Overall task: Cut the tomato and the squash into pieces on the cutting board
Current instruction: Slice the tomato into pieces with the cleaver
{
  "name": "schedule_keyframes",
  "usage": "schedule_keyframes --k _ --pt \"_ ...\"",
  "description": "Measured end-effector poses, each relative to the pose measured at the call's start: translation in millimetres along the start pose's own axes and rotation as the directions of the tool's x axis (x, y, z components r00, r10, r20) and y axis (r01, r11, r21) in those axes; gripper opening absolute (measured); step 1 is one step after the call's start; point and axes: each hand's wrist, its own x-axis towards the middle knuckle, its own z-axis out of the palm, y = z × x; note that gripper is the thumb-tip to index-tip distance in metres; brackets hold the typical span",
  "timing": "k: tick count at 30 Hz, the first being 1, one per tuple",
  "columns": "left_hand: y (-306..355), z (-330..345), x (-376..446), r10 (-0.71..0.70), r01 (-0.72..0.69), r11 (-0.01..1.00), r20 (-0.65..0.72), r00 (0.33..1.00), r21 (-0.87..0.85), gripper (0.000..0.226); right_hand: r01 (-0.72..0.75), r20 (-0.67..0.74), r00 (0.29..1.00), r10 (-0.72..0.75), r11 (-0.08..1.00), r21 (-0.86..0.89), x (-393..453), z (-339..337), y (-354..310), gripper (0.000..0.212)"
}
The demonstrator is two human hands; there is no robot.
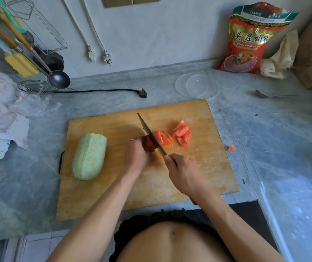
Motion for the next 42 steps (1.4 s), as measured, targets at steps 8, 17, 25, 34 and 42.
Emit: schedule_keyframes --k 8,17,25,34,42 --pt "-6.0 -8.1 8.0 -0.03 0.029 0.999 0.04 0.999 0.012 0.023 -0.004 0.014 1.0 0.005 1.0 -0.029 9.3 13.4 -2.2 0.04" --pt "-3.1 -7.6 9.1 -0.011 0.01 1.0 0.048 0.999 0.014 0.016 -0.037 -0.018 0.999 0.036 0.998 -0.043 15.8 16.8 -5.4 0.04" --pt "-1.2 -6.5 5.7 -0.002 0.002 0.999 0.006 1.0 0.049 0.015 0.011 -0.034 0.999 -0.013 0.999 -0.045 3.1 18.7 10.3 0.038" --pt "-6.8 -3.6 6.9 0.013 -0.012 1.0 0.023 1.0 -0.017 0.015 0.044 -0.073 0.996 -0.05 0.995 -0.09 12.6 24.1 6.7 0.038" --pt "-6.9 -5.3 5.7 0.031 -0.03 0.999 0.051 0.998 -0.019 0.018 0.02 -0.078 0.997 -0.026 0.997 -0.073 14.6 25.1 6.8 0.037"
